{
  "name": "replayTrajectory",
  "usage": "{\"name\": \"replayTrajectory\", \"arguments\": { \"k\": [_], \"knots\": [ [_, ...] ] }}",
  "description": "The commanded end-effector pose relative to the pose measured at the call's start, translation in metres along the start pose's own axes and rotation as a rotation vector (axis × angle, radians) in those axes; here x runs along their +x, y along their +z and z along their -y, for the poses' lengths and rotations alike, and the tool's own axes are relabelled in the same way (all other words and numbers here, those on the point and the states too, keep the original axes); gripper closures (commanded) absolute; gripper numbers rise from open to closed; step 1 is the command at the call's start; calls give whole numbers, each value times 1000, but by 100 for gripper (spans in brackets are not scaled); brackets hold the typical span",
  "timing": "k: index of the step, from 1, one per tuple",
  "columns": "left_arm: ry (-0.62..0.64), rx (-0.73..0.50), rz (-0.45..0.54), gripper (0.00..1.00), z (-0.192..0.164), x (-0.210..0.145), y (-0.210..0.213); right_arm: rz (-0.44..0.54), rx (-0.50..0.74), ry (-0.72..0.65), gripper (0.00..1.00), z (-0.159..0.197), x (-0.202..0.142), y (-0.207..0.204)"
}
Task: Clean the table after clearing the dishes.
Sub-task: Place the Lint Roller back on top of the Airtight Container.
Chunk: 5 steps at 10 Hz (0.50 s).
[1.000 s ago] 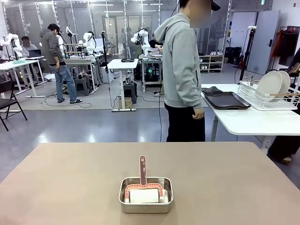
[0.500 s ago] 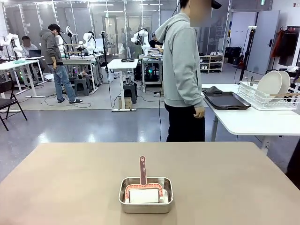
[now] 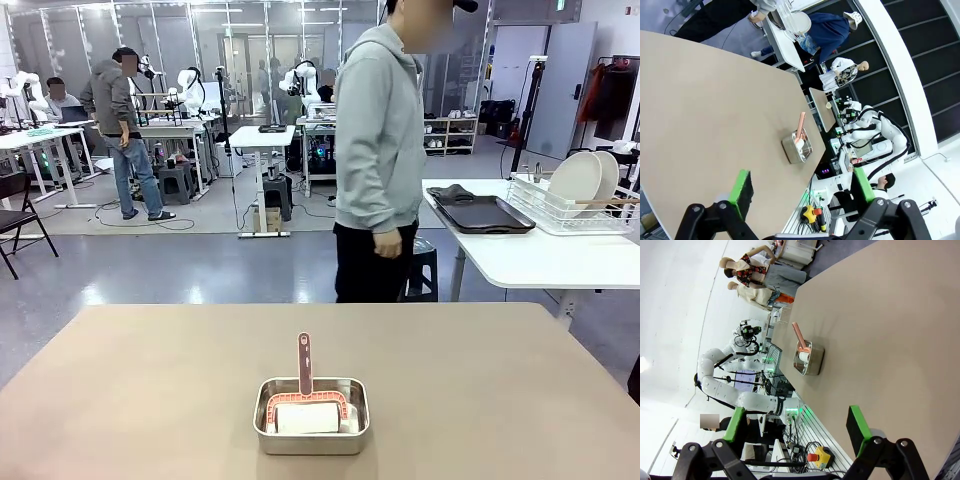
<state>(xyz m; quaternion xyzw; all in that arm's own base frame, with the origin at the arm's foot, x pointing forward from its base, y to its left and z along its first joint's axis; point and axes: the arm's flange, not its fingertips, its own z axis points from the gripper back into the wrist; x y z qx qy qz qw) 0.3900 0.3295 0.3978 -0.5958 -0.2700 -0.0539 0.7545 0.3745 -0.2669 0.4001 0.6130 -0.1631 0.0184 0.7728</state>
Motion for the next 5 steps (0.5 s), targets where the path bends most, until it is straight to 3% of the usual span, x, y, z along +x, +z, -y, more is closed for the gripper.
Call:
{"name": "replayTrajectory", "arguments": {
  "k": [1,5],
  "knots": [
    [1,-14,3,0,5,-4,2,-1,8,16,0,-2,-3,-1],
    [1,-14,3,0,5,-4,2,-1,8,16,0,-2,-3,-1]
  ]
}}
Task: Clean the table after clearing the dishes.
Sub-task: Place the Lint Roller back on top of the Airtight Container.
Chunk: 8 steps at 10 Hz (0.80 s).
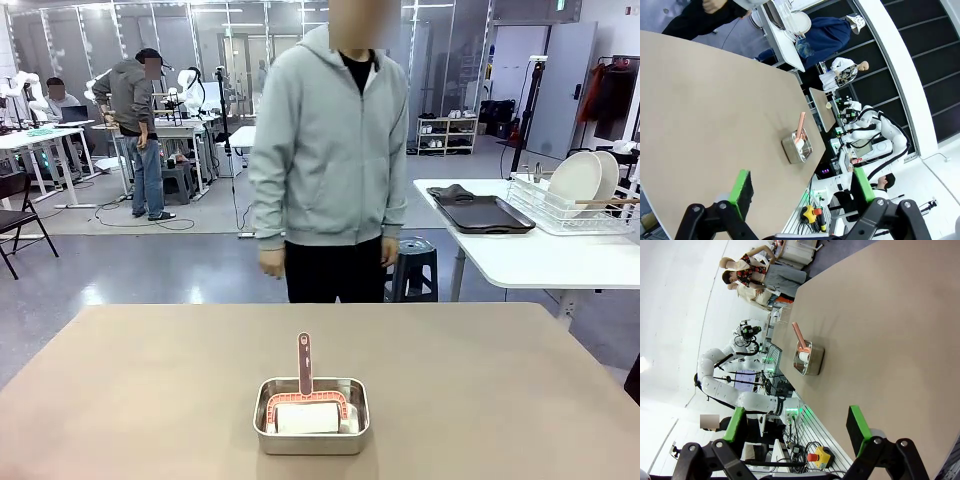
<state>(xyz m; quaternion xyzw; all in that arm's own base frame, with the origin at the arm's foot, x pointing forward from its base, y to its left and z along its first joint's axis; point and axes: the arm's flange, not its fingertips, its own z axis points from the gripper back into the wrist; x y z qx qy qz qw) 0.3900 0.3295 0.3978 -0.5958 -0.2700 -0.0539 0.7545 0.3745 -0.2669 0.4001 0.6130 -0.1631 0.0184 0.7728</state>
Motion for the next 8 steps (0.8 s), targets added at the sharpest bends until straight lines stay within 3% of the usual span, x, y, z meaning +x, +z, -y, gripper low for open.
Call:
{"name": "replayTrajectory", "arguments": {
  "k": [1,8],
  "knots": [
    [1,-14,3,0,5,-4,2,-1,8,16,0,-2,-3,-1],
    [1,-14,3,0,5,-4,2,-1,8,16,0,-2,-3,-1]
  ]
}}
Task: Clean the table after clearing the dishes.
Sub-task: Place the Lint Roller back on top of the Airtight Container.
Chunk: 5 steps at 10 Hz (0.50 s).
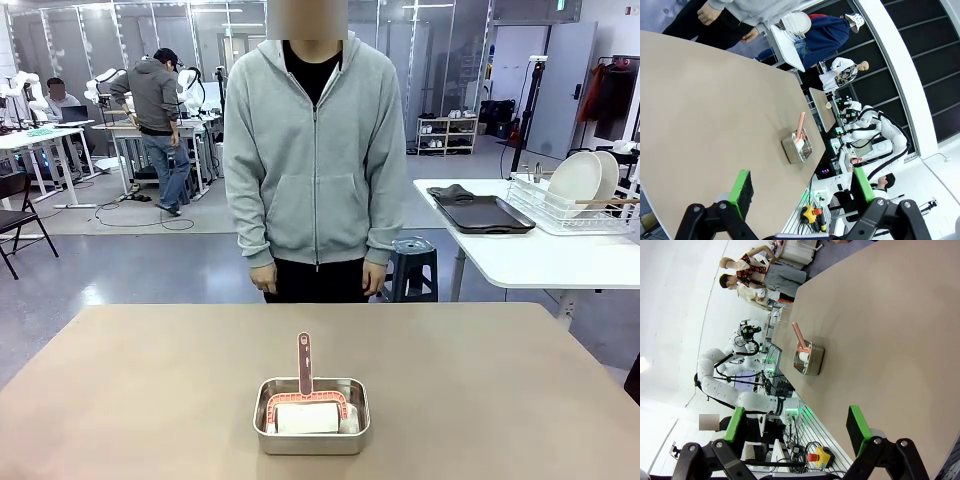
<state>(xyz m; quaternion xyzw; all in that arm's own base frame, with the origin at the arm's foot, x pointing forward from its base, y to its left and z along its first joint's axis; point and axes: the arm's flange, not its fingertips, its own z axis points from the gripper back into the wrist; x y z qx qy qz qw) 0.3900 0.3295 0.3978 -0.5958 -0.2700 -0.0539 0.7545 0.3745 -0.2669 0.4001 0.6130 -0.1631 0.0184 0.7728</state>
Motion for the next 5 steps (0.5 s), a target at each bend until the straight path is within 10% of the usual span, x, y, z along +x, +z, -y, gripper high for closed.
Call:
{"name": "replayTrajectory", "arguments": {
  "k": [1,5],
  "knots": [
    [1,-14,3,0,5,-4,2,-1,8,16,0,-2,-3,-1],
    [1,-14,3,0,5,-4,2,-1,8,16,0,-2,-3,-1]
  ]
}}
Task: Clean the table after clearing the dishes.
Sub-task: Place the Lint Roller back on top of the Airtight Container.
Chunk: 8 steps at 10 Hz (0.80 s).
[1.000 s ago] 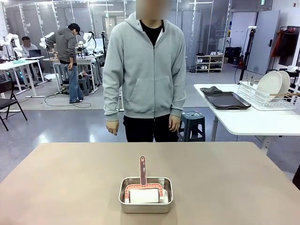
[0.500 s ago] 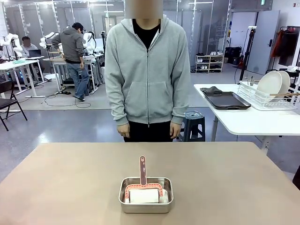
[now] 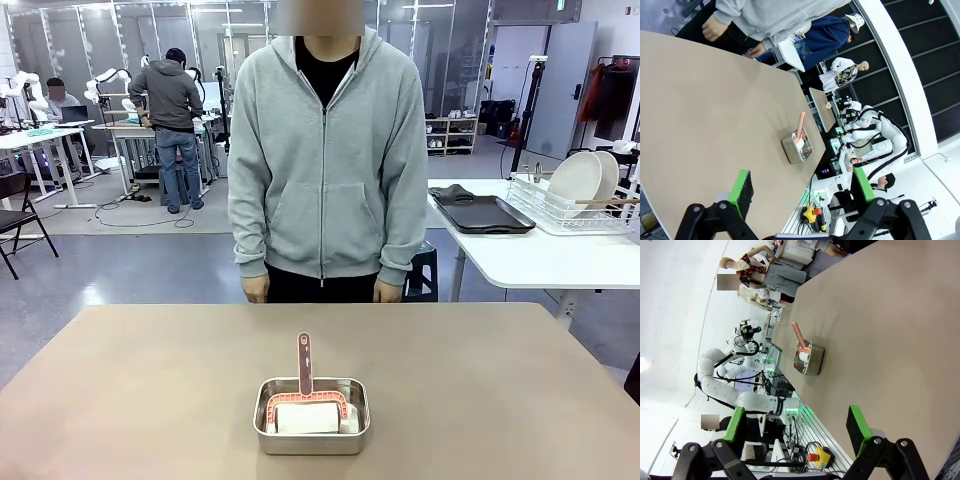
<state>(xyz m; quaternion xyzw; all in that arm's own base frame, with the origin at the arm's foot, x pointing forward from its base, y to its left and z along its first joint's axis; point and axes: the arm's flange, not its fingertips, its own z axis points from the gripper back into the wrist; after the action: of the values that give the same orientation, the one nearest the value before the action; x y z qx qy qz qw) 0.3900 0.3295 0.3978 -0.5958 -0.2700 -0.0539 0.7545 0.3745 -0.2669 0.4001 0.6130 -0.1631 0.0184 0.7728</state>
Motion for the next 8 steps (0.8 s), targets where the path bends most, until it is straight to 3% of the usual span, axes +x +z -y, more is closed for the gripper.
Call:
{"name": "replayTrajectory", "arguments": {
  "k": [1,8],
  "knots": [
    [1,-14,4,0,5,-4,2,-1,8,16,0,-2,-3,-1],
    [1,-14,4,0,5,-4,2,-1,8,16,0,-2,-3,-1]
  ]
}}
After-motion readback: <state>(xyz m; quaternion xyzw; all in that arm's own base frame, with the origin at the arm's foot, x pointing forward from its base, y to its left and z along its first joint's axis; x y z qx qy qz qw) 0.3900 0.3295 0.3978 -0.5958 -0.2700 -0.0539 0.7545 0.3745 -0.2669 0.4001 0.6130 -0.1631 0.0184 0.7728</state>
